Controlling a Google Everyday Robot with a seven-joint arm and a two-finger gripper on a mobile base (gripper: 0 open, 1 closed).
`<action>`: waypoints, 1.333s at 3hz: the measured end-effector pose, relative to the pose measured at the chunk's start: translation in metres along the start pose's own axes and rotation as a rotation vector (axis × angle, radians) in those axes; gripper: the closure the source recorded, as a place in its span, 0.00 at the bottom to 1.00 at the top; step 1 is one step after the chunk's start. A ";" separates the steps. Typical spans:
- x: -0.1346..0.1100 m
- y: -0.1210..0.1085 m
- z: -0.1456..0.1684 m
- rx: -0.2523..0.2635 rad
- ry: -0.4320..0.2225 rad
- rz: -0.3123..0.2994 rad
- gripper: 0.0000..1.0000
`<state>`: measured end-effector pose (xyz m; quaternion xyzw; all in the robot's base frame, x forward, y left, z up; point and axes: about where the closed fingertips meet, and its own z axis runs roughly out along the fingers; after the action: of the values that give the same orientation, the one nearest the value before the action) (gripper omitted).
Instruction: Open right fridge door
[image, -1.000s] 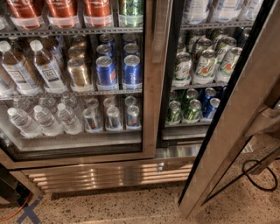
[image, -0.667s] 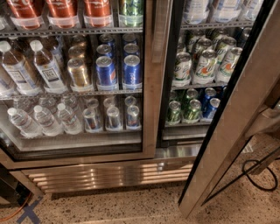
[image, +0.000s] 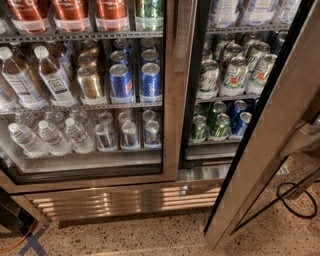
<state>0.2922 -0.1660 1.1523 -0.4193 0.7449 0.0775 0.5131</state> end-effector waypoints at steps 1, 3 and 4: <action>0.000 0.000 0.000 0.000 0.000 0.000 0.30; 0.000 0.000 0.000 0.000 0.000 0.000 0.54; 0.000 0.000 0.000 0.000 0.000 0.000 0.66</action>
Offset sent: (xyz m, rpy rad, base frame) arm 0.0000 0.0000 0.0000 0.0000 0.0000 0.0000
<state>0.2922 -0.1660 1.1523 -0.4193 0.7449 0.0775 0.5131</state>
